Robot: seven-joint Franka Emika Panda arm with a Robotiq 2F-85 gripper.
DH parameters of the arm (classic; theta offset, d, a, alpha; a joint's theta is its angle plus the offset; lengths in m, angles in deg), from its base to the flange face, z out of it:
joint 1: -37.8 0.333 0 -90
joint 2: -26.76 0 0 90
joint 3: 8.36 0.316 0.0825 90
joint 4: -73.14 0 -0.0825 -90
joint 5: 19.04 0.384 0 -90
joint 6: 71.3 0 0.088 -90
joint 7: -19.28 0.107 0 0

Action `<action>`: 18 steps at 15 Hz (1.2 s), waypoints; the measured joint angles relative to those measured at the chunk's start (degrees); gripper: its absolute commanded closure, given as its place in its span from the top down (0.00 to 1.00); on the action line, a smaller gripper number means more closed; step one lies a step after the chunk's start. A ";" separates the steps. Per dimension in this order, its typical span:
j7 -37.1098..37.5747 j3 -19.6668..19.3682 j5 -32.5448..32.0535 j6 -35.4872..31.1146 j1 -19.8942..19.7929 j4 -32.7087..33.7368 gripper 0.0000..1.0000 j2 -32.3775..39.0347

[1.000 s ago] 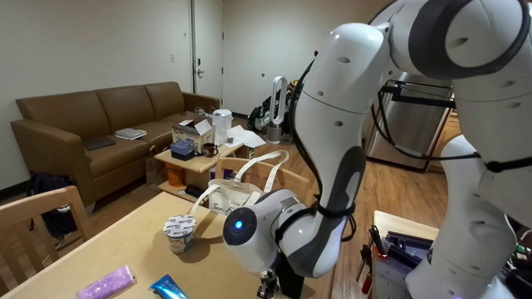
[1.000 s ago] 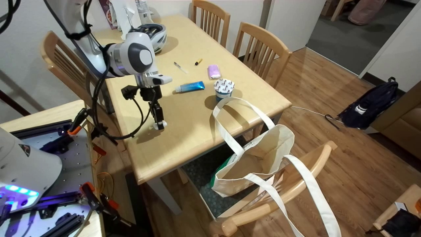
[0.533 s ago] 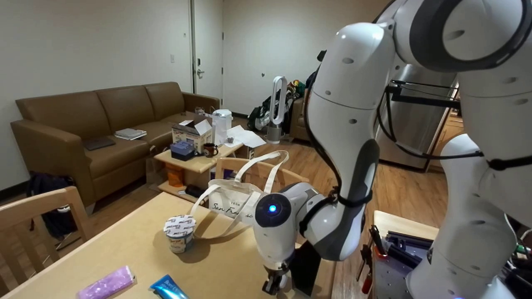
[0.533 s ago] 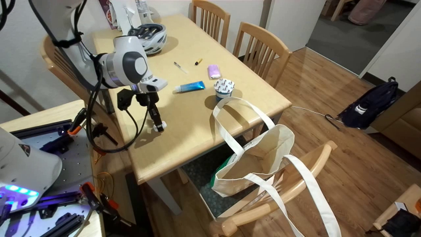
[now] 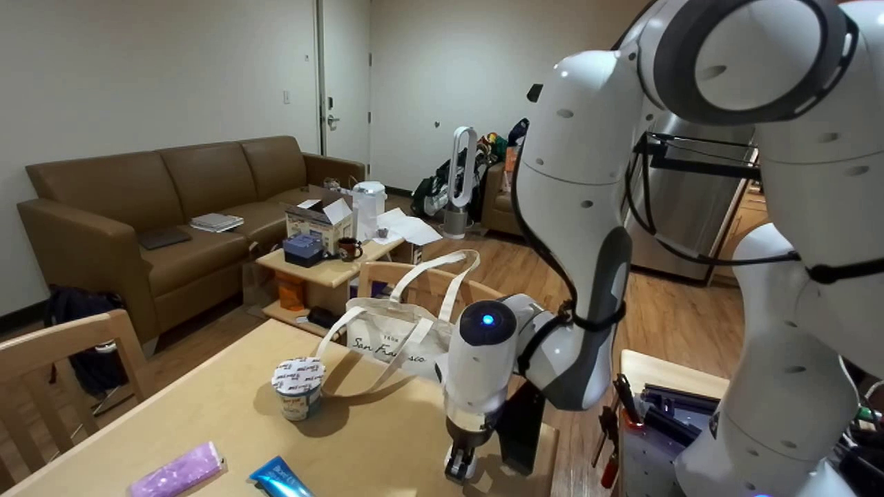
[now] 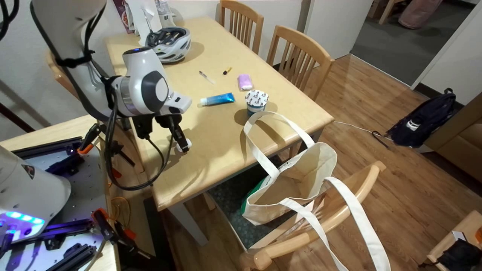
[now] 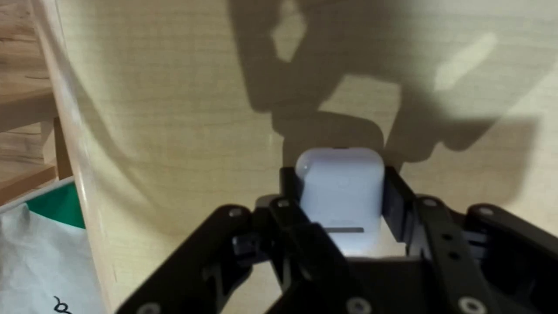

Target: Move the white bar of soap to the right

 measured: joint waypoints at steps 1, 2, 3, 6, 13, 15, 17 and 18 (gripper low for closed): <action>-1.20 -0.09 -0.71 -0.81 -0.41 0.03 0.23 0.15; -2.54 -0.11 -1.05 -1.54 -0.81 0.04 0.73 0.30; -3.87 -0.11 -1.25 -2.24 -1.22 0.04 0.74 0.44; -6.54 1.07 -1.34 -3.60 -3.50 0.92 0.92 1.93; -10.51 16.09 2.61 2.24 -20.67 4.90 1.00 5.44; -16.52 21.32 9.62 8.69 -24.73 5.67 1.00 5.06; -22.85 24.43 18.63 17.25 -25.95 6.90 1.00 3.45; -26.28 24.60 23.20 21.51 -25.27 7.65 1.00 1.99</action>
